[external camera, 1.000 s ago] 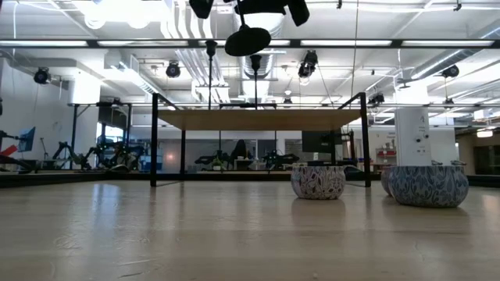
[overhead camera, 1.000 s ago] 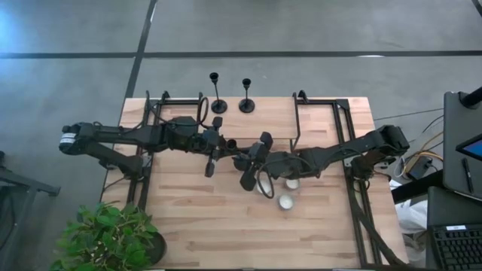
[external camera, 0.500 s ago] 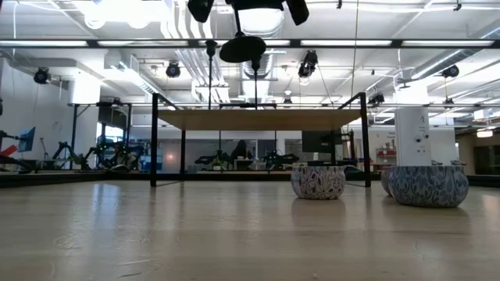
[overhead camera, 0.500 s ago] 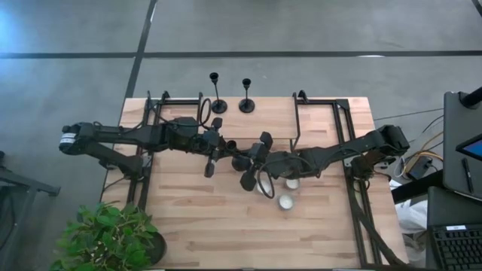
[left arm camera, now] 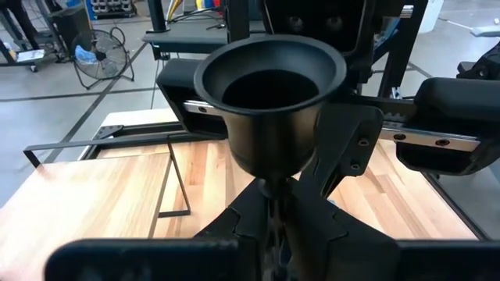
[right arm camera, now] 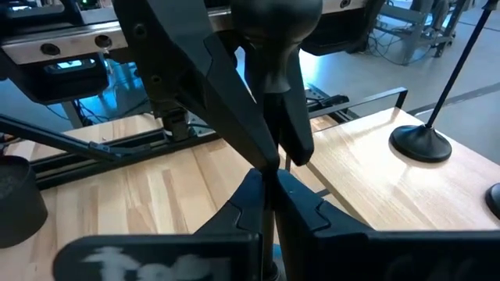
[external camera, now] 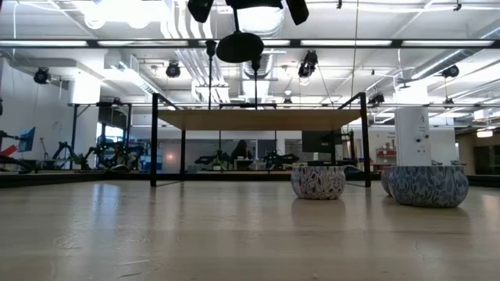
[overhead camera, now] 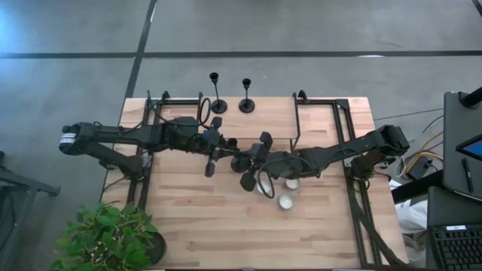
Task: Pick & Place candle stick holders
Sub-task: Align the black candle holder with the other candle holder on the shelf
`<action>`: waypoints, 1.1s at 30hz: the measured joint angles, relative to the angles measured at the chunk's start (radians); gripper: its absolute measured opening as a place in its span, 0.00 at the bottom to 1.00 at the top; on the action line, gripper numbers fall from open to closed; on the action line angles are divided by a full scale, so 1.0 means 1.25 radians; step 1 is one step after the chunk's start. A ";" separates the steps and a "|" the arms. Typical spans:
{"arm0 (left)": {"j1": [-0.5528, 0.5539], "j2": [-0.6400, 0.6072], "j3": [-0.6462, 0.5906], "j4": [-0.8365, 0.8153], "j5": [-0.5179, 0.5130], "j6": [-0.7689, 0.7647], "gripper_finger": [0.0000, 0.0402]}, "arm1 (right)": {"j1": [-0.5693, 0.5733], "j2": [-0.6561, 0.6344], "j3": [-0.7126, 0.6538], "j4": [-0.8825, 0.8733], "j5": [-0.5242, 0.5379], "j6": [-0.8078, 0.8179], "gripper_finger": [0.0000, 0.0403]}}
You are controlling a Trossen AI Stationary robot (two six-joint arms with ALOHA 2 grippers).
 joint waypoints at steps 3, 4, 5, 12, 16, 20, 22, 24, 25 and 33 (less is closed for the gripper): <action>0.000 0.000 0.000 0.000 0.000 0.000 0.13 | 0.000 0.000 0.000 0.000 0.001 0.000 0.02; 0.000 0.000 0.000 0.000 0.000 0.000 0.13 | 0.000 0.000 0.000 0.000 0.002 0.000 0.02; 0.000 0.000 0.000 0.000 0.000 0.000 0.13 | 0.000 0.000 0.000 0.000 0.002 0.000 0.02; 0.000 0.000 0.000 0.034 -0.010 -0.019 0.16 | 0.000 -0.002 0.000 -0.001 0.009 -0.001 0.02; 0.001 -0.001 0.000 0.048 -0.004 -0.031 0.25 | 0.000 -0.004 0.000 -0.005 0.024 -0.006 0.02; 0.006 -0.019 -0.001 0.048 -0.004 -0.030 0.35 | 0.002 -0.022 0.000 -0.033 0.055 -0.011 0.02; 0.009 -0.039 -0.006 0.048 -0.004 -0.030 0.39 | 0.003 -0.040 0.000 -0.060 0.079 -0.007 0.02; 0.017 -0.065 -0.022 0.050 -0.003 -0.031 0.42 | 0.007 -0.063 -0.001 -0.105 0.102 -0.007 0.02; 0.020 -0.079 -0.034 0.050 -0.002 -0.034 0.43 | 0.009 -0.071 -0.001 -0.115 0.111 -0.007 0.02; 0.035 -0.237 -0.180 0.051 -0.097 -0.083 0.45 | 0.016 -0.154 -0.001 -0.233 0.156 0.002 0.02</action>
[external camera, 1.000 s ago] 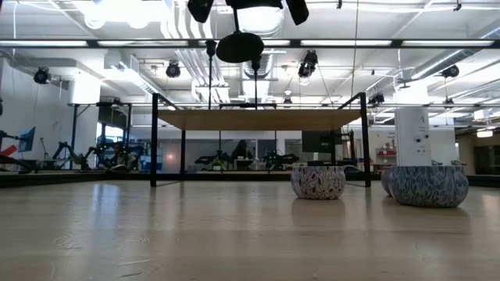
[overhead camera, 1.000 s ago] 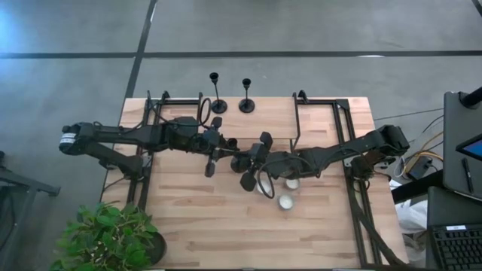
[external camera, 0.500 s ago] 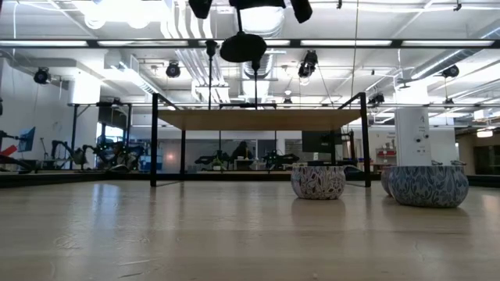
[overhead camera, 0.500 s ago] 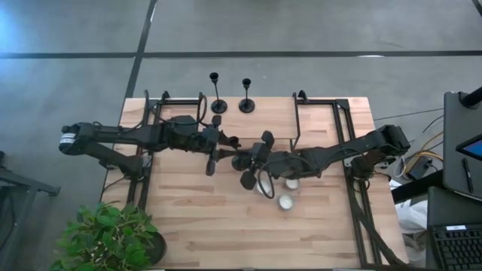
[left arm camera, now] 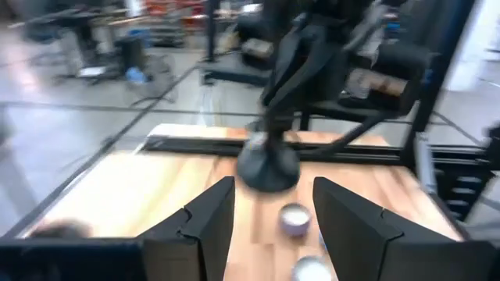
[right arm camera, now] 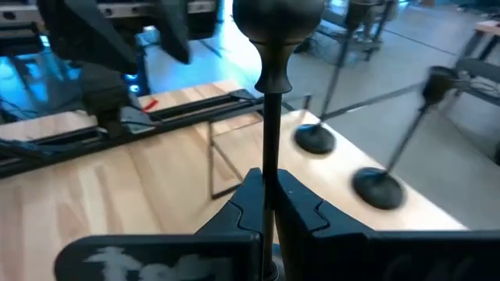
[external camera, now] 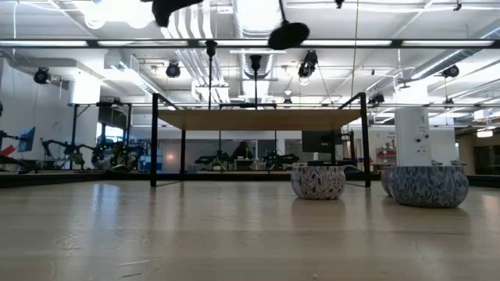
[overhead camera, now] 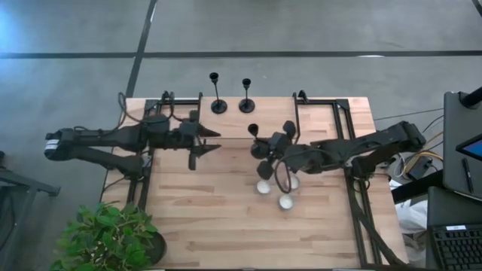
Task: Pick & Place candle stick holders
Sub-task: Align the black candle holder with the other candle holder on the shelf
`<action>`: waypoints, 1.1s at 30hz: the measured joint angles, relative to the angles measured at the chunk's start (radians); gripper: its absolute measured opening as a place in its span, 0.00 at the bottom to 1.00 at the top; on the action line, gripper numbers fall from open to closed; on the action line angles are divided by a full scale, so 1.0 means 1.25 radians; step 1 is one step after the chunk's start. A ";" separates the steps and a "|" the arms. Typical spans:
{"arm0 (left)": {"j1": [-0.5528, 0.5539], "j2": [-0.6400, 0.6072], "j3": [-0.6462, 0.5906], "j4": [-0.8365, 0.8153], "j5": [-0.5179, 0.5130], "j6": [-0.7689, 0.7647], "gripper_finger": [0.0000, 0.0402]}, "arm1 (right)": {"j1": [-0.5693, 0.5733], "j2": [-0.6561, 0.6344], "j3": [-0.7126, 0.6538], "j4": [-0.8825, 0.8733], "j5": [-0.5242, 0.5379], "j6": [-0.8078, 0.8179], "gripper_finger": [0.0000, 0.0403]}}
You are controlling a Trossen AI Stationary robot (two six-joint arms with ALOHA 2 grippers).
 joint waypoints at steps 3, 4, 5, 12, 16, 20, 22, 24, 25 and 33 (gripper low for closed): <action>0.001 -0.069 -0.054 0.004 -0.048 -0.015 0.45 | 0.001 -0.022 0.000 -0.035 0.019 0.000 0.02; 0.001 -0.093 -0.073 0.005 -0.049 -0.015 0.45 | 0.001 -0.028 0.000 -0.044 0.024 0.000 0.02; 0.000 -0.117 -0.090 0.009 -0.039 -0.012 0.45 | 0.001 -0.033 0.000 -0.055 0.025 0.000 0.02; -0.003 -0.258 -0.231 0.016 0.051 0.093 0.45 | -0.001 -0.052 -0.003 -0.085 0.045 0.009 0.02; -0.002 -0.304 -0.325 -0.015 0.014 0.156 0.45 | -0.001 -0.053 -0.004 -0.085 0.048 0.009 0.02; -0.002 -0.342 -0.429 0.031 0.083 0.148 0.45 | -0.001 -0.052 -0.004 -0.085 0.053 0.010 0.02; -0.003 -0.369 -0.487 0.119 0.115 0.146 0.45 | -0.001 -0.052 -0.005 -0.087 0.057 0.011 0.02; -0.003 -0.400 -0.545 0.208 0.122 0.128 0.45 | -0.001 -0.052 -0.005 -0.088 0.060 0.012 0.02; -0.003 -0.415 -0.573 0.238 0.121 0.117 0.45 | -0.001 -0.053 -0.005 -0.089 0.063 0.012 0.02; -0.003 -0.510 -0.660 0.223 0.093 0.138 0.45 | -0.006 -0.056 -0.005 -0.121 0.066 0.022 0.02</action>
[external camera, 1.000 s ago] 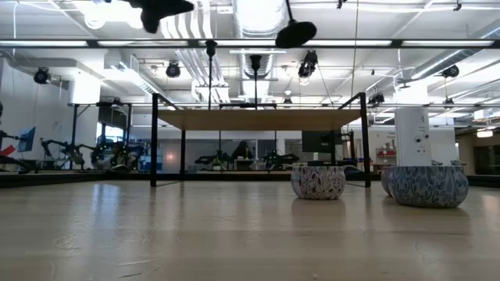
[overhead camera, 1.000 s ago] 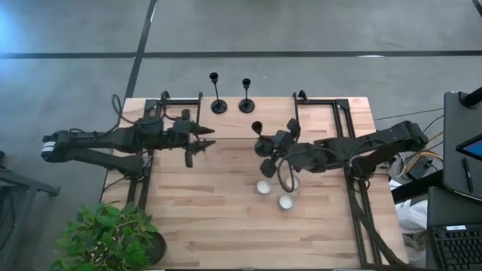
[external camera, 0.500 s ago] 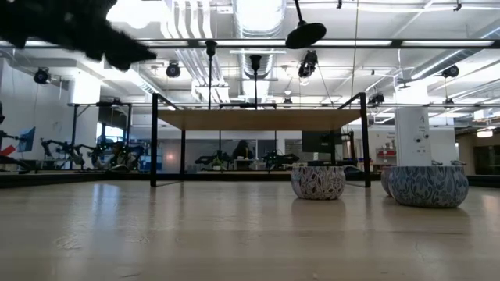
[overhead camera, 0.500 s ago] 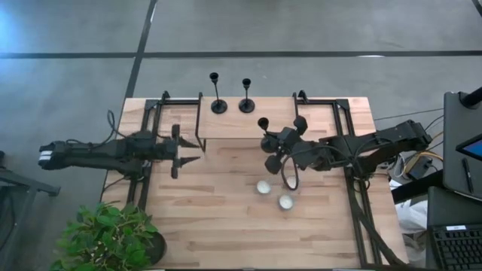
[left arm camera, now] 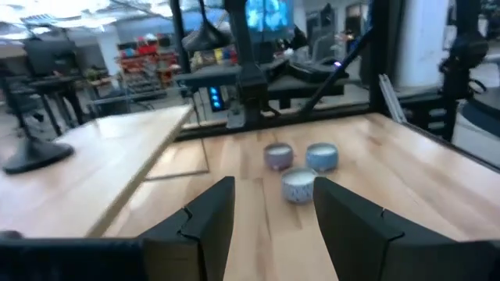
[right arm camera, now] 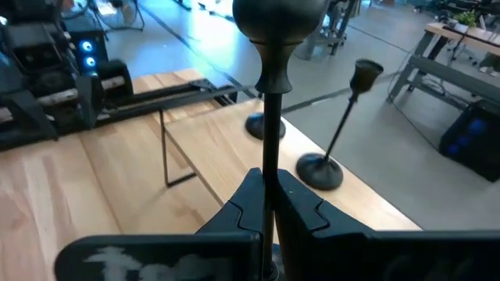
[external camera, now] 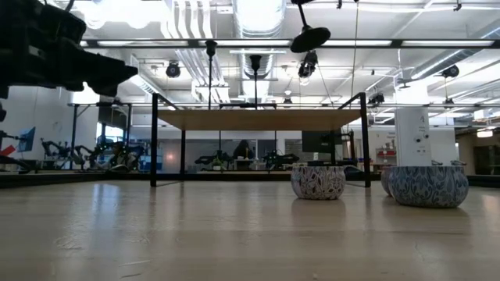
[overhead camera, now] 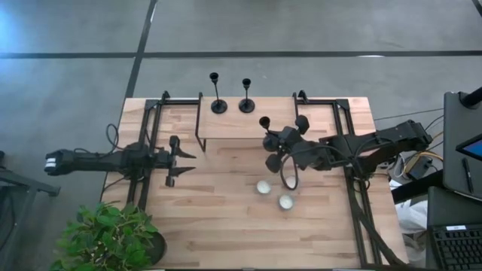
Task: Pick & Place candle stick holders
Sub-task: Align the black candle holder with the other candle holder on the shelf
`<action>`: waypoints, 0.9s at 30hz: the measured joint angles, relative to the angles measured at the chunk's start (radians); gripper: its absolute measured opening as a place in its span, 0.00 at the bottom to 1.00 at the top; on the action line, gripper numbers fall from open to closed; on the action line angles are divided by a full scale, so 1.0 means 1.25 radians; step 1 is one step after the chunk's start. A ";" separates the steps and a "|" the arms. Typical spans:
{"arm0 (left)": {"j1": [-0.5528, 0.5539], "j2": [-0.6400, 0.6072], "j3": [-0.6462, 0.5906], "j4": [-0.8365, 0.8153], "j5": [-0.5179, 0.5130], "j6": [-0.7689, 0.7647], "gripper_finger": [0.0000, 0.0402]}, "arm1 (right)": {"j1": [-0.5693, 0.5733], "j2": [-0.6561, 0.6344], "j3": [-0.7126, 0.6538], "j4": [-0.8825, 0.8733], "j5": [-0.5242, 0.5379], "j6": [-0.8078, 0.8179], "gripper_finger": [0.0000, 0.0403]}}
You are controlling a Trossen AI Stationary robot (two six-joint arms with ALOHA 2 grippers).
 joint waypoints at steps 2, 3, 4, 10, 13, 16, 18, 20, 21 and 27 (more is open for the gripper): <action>0.000 -0.011 0.000 -0.049 -0.023 0.015 0.45 | -0.001 0.000 0.000 -0.016 0.001 0.011 0.02; 0.001 -0.015 0.000 -0.051 -0.027 0.023 0.45 | -0.002 0.000 0.000 -0.020 0.002 0.016 0.02; 0.001 -0.019 0.000 -0.055 -0.027 0.033 0.45 | -0.002 0.000 0.000 -0.026 0.005 0.020 0.02; 0.001 -0.053 -0.001 -0.135 -0.056 0.032 0.45 | -0.001 -0.005 0.000 -0.030 0.024 0.018 0.02; 0.001 -0.069 -0.001 -0.197 -0.068 0.029 0.45 | -0.001 -0.007 0.000 -0.029 0.026 0.004 0.02; 0.001 -0.074 0.000 -0.198 -0.067 0.069 0.45 | -0.002 -0.007 0.000 -0.029 0.036 -0.002 0.02; 0.001 -0.079 -0.001 -0.180 -0.069 0.092 0.45 | -0.008 -0.007 0.000 -0.029 0.040 -0.001 0.02; 0.001 -0.089 -0.001 -0.135 -0.073 0.104 0.45 | -0.015 -0.007 0.000 -0.029 0.040 0.002 0.02; 0.001 -0.096 -0.001 -0.129 -0.079 0.106 0.45 | -0.019 -0.009 0.000 -0.029 0.040 0.001 0.02; 0.002 -0.146 -0.002 -0.155 -0.126 0.065 0.45 | -0.041 -0.033 -0.012 -0.025 0.036 -0.045 0.02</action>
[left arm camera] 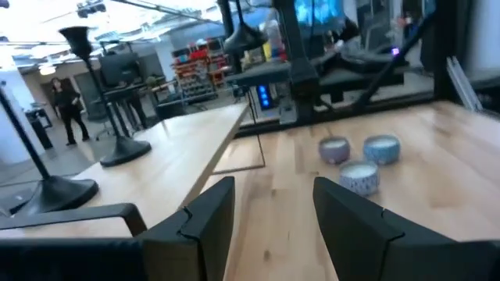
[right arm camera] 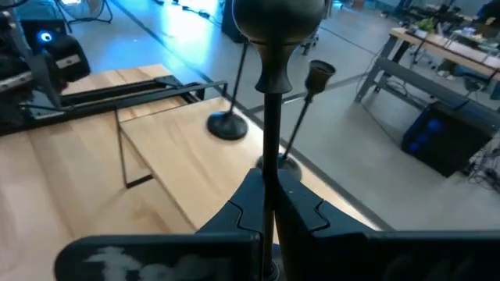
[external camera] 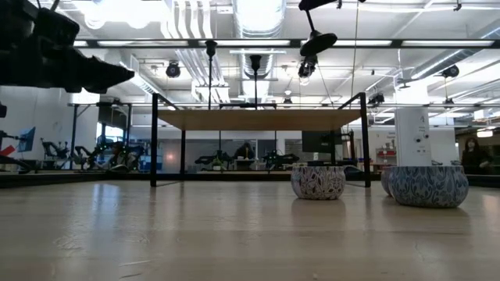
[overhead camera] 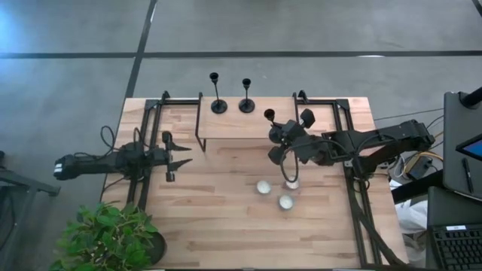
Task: Pick & Place candle stick holders
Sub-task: Align the black candle holder with the other candle holder on the shelf
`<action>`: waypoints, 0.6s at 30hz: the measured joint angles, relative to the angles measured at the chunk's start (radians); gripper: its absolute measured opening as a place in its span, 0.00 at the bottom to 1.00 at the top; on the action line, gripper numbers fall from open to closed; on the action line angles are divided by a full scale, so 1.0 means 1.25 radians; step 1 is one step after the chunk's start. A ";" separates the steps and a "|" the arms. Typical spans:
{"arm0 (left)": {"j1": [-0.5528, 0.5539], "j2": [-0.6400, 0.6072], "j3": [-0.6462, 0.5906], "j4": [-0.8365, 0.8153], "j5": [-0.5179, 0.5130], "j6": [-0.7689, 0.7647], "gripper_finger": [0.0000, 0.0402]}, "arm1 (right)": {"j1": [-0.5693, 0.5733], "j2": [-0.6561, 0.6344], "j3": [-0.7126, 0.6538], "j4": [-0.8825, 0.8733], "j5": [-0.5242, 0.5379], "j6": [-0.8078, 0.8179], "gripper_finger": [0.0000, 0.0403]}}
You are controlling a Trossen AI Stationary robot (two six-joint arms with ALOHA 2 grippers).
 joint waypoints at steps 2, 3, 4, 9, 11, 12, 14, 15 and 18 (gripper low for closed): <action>0.000 -0.021 0.000 0.002 0.014 -0.031 0.45 | -0.013 -0.020 -0.017 -0.001 -0.016 -0.014 0.02; 0.000 -0.031 0.000 0.003 0.027 -0.049 0.45 | -0.019 -0.032 -0.025 0.001 -0.030 -0.017 0.02; 0.000 -0.040 -0.001 0.002 0.040 -0.066 0.45 | -0.027 -0.046 -0.034 0.003 -0.042 -0.016 0.02; 0.000 -0.060 -0.001 0.001 0.095 -0.093 0.45 | -0.070 -0.110 -0.083 0.042 -0.136 -0.048 0.02; 0.000 -0.058 -0.001 -0.005 0.093 -0.083 0.45 | -0.103 -0.131 -0.105 0.076 -0.205 -0.062 0.02; 0.000 -0.055 -0.001 -0.008 0.091 -0.082 0.45 | -0.121 -0.140 -0.115 0.094 -0.232 -0.062 0.02; 0.000 -0.049 -0.001 -0.010 0.088 -0.082 0.45 | -0.154 -0.152 -0.138 0.128 -0.266 -0.068 0.02; 0.000 -0.046 -0.001 -0.010 0.088 -0.082 0.45 | -0.170 -0.157 -0.151 0.149 -0.276 -0.080 0.02; 0.000 -0.043 -0.001 -0.010 0.088 -0.081 0.45 | -0.207 -0.164 -0.193 0.246 -0.305 -0.140 0.02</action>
